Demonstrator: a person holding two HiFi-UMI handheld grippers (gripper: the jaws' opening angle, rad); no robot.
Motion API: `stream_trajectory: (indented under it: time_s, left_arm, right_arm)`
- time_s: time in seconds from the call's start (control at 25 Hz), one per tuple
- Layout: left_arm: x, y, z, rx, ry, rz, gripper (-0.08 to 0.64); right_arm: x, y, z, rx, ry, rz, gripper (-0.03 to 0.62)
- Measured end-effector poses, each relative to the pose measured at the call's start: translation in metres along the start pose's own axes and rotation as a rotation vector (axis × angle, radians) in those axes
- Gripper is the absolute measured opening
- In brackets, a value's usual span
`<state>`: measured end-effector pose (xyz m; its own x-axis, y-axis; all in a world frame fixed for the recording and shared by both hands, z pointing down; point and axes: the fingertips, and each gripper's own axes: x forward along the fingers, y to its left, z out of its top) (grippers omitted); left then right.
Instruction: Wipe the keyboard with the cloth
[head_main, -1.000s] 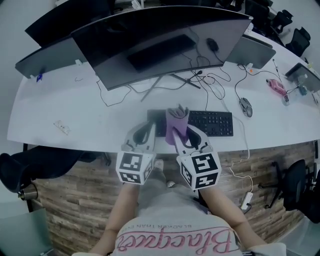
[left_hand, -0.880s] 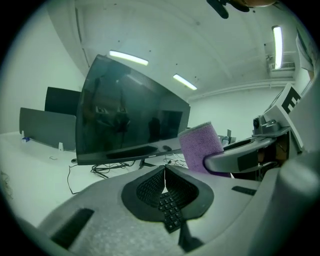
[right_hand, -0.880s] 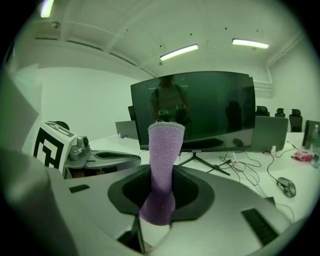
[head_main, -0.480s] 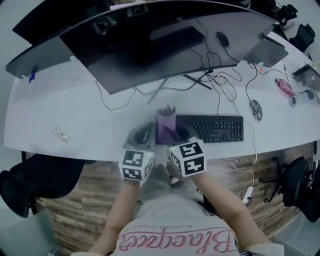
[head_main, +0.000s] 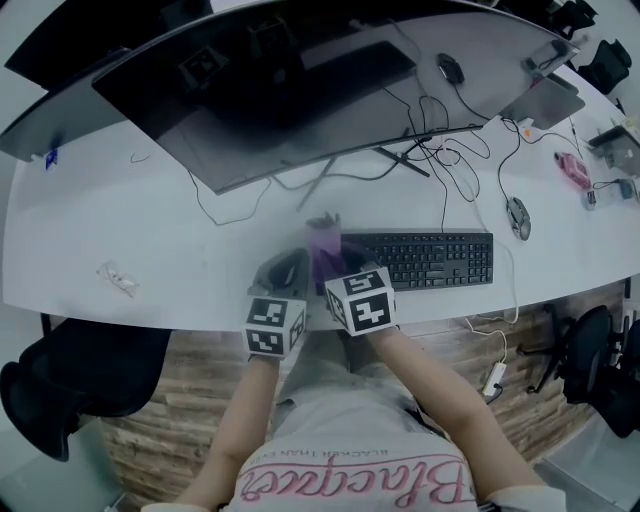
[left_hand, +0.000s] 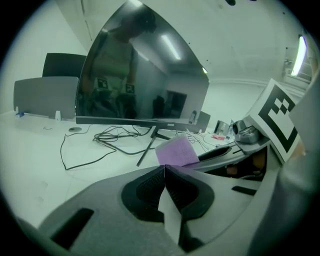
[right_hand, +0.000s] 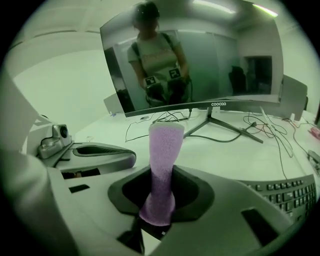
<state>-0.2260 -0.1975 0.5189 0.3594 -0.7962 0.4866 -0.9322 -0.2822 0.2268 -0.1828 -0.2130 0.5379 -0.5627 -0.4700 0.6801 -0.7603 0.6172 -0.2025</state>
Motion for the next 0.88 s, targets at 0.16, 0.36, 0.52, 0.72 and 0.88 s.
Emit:
stream_trajectory:
  time_s: [0.16,0.36,0.52,0.72,0.88]
  left_arm:
    - [0.009,0.005,-0.005,-0.023,0.022,0.010,0.005]
    - [0.013,0.012,-0.005,-0.045,0.019,0.031,0.005]
    - [0.017,0.012,-0.002,-0.046,0.010,0.049,0.005]
    - [0.018,0.011,0.001,-0.048,0.007,0.075,0.005]
    - [0.019,0.011,0.002,-0.051,0.008,0.098,0.005]
  right_arm:
    - [0.011,-0.002,0.002,-0.003,0.018,0.011,0.092]
    - [0.020,-0.005,0.000,-0.015,0.038,0.015,0.092]
    - [0.022,-0.007,0.000,-0.015,0.043,0.027,0.092]
    - [0.020,-0.006,-0.001,-0.032,0.056,0.051,0.092]
    - [0.019,-0.009,-0.001,-0.047,0.059,0.075,0.092]
